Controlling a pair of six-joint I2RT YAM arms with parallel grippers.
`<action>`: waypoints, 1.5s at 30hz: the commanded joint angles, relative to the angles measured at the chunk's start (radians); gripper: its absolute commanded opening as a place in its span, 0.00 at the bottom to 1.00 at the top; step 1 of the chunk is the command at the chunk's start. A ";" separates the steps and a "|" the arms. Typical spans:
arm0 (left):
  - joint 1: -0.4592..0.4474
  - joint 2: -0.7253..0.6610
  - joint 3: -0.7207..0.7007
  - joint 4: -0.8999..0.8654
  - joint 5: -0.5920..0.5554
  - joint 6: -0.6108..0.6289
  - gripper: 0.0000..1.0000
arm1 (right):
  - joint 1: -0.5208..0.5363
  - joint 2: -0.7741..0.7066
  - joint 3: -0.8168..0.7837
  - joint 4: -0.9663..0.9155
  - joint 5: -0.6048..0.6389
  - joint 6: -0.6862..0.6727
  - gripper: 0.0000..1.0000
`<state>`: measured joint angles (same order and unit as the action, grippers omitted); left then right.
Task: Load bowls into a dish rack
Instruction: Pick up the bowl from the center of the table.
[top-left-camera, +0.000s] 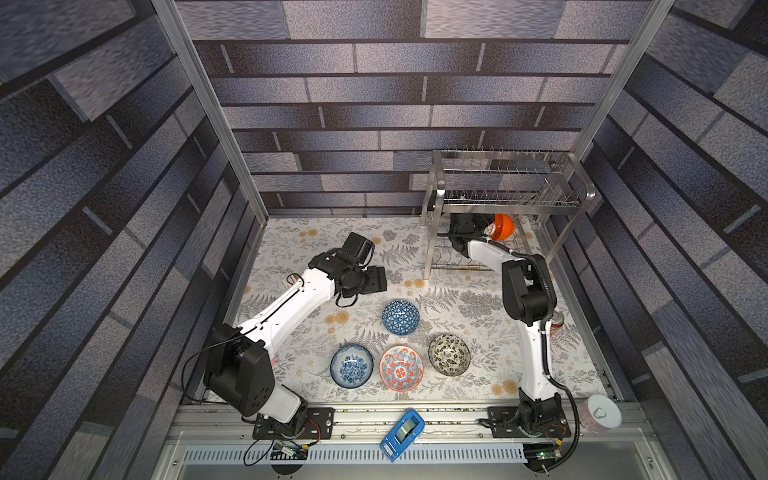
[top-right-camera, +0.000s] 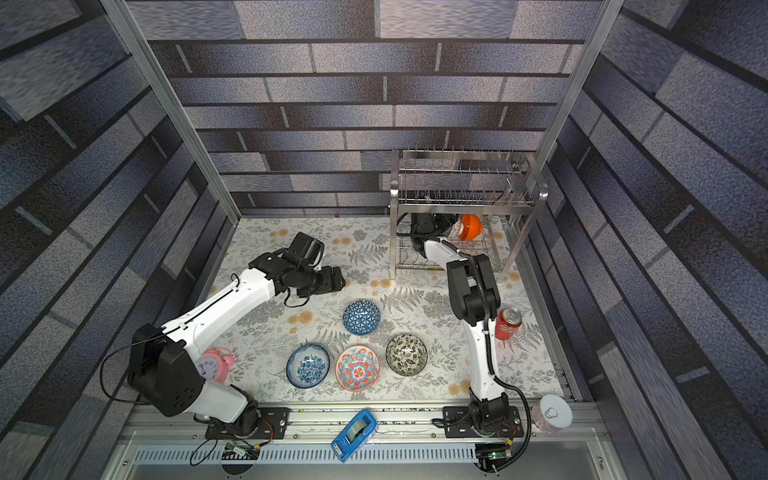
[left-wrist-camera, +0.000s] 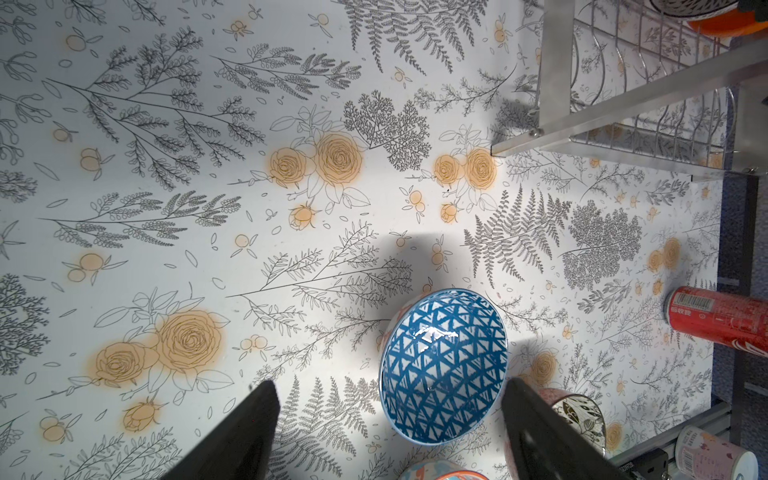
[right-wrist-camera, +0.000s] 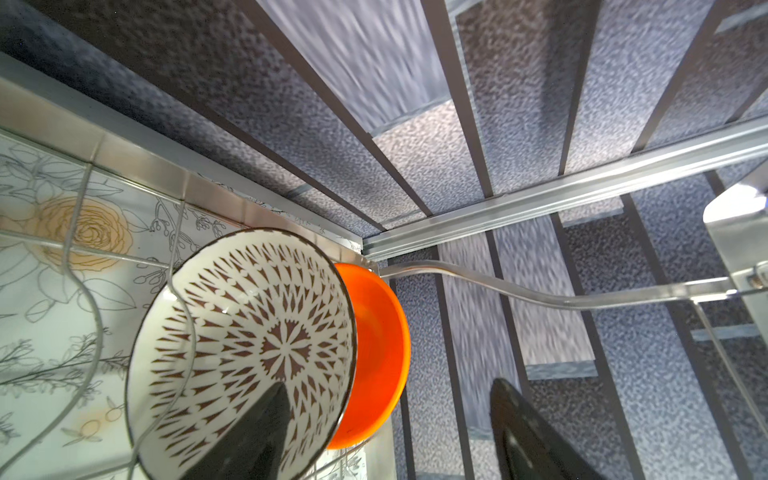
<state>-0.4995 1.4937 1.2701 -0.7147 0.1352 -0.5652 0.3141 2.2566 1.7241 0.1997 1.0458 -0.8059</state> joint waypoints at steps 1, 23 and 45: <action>-0.005 -0.032 -0.016 -0.009 0.002 0.006 0.87 | 0.006 -0.058 -0.036 -0.046 0.000 0.065 0.82; -0.030 -0.102 -0.064 -0.011 -0.029 -0.011 0.87 | 0.017 -0.221 -0.231 -0.205 -0.094 0.324 0.96; -0.042 -0.160 -0.132 0.018 -0.034 -0.028 0.87 | 0.045 -0.429 -0.389 -0.487 -0.189 0.661 0.97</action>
<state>-0.5362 1.3743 1.1549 -0.6979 0.1196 -0.5816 0.3500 1.8889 1.3590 -0.2192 0.8875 -0.2321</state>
